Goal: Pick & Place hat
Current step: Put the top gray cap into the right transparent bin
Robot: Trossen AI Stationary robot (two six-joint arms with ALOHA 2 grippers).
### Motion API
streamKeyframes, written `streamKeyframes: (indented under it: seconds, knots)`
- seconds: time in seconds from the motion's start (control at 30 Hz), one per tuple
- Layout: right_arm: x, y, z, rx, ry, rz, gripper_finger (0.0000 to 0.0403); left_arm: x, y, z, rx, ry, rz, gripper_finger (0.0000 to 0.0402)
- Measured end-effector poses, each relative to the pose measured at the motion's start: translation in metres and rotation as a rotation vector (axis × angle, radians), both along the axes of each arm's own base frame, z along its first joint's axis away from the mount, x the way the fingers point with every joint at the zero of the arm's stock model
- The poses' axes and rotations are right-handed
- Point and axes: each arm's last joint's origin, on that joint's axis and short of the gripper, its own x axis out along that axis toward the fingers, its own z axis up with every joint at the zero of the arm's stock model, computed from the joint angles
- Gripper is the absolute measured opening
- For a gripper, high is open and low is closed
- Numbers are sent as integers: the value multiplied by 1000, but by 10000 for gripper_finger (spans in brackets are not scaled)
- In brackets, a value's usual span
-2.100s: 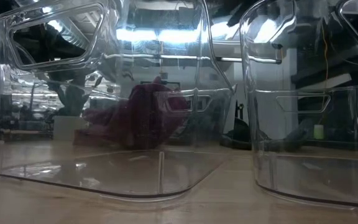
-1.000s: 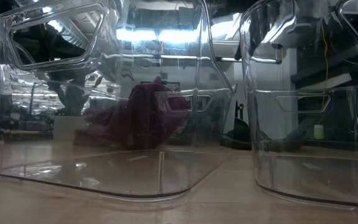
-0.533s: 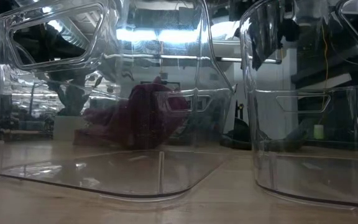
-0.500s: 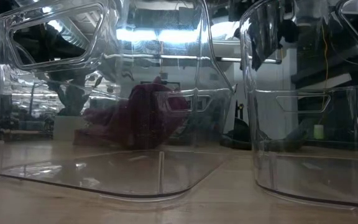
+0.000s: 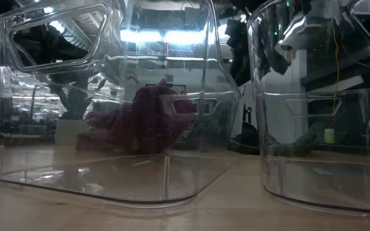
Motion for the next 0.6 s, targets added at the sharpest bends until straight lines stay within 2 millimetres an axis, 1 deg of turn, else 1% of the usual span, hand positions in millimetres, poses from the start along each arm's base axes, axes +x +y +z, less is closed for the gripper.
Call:
streamKeyframes:
  seconds: [0.13,0.27,0.47,0.6]
  knots:
    - [5,-7,-5,-2,-20,-19,178,0,0,0,0,0,0,136]
    - [11,-18,-12,-5,-28,-52,178,0,0,0,0,0,1,136]
    - [21,-36,-21,-42,-41,-64,178,0,0,0,0,0,0,136]
    - [25,-53,-27,-81,-49,-74,178,0,0,0,0,0,0,136]
